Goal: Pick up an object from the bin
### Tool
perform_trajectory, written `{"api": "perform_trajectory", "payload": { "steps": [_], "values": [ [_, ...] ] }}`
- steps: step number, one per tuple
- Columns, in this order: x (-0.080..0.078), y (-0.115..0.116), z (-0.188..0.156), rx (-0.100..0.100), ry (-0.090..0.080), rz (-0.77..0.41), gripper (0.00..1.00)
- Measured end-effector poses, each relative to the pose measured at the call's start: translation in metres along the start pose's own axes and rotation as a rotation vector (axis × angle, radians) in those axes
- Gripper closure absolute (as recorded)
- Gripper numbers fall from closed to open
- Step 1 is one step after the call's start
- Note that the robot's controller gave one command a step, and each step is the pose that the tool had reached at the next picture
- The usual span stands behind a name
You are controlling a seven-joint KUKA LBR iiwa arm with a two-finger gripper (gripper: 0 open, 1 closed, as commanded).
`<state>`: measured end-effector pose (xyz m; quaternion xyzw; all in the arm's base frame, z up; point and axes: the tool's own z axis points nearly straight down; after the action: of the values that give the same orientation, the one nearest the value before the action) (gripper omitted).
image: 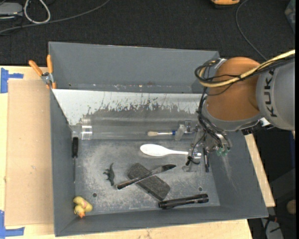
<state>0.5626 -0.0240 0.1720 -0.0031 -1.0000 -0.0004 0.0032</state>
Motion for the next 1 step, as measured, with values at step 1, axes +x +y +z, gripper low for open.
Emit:
{"api": "perform_trajectory", "payload": {
  "steps": [1],
  "values": [
    [-0.0013, 0.0001, -0.0021, 0.0, -0.005, -0.001, 0.0]
  ]
}}
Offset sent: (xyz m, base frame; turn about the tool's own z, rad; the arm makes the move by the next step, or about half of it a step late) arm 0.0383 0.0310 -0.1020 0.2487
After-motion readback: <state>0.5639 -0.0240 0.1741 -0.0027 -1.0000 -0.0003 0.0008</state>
